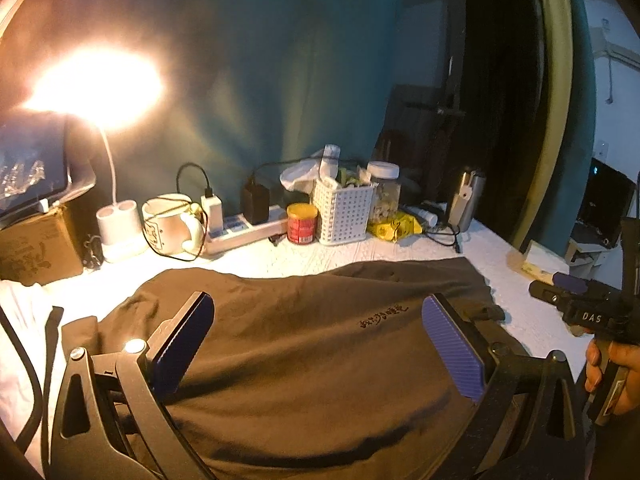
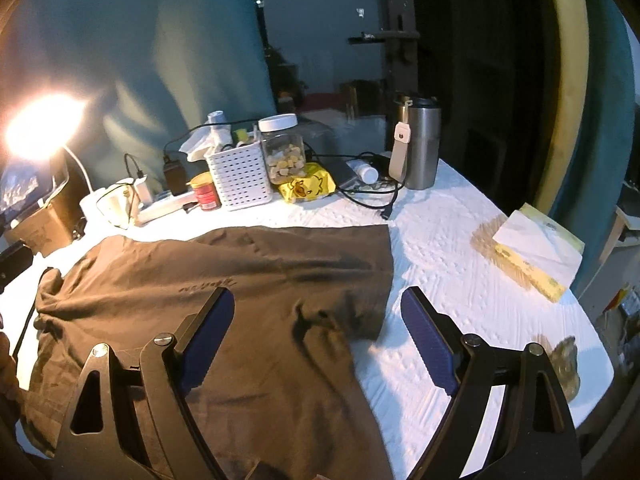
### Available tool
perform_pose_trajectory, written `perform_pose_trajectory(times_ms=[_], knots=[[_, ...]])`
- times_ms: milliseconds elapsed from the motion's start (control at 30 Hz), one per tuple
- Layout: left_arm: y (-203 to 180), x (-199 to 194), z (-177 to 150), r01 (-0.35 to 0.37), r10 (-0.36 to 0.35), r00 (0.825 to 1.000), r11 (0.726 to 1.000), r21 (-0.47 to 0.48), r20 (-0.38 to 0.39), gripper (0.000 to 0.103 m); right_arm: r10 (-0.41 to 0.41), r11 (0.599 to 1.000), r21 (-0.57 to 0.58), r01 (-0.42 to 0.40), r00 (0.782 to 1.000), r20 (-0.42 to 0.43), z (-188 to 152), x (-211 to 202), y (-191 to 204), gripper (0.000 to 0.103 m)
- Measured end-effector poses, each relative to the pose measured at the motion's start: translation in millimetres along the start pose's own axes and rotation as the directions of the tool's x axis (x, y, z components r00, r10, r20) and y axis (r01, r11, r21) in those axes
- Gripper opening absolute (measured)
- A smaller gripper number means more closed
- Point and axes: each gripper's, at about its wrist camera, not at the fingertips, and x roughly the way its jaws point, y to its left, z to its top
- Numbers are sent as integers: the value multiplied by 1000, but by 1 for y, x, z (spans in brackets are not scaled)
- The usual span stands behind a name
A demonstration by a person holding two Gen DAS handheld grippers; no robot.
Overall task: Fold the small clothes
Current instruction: 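Move the right tool to the shirt's sleeve edge and close on it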
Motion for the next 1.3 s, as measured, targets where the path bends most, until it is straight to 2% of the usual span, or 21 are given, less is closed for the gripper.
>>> perform_pose_trajectory(times_ms=[633,900,1033,1200,1300], knots=[[-3,99,7,-30,26,987,999,-27,-156,103,-68,997,-33,65,994,-83,35,87,-39,88],[5,134,9,-48,40,978,998,-34,-205,103,-71,997,-40,65,984,-165,44,141,-54,87],[13,149,8,-67,55,971,997,-45,-234,103,-57,998,-50,49,980,-191,46,165,-56,78],[17,161,4,-79,64,963,996,-47,-262,103,-21,999,-41,12,970,-243,46,196,-58,73],[22,166,2,-87,71,959,995,-48,-273,103,-29,999,-37,20,961,-274,45,211,-58,68]])
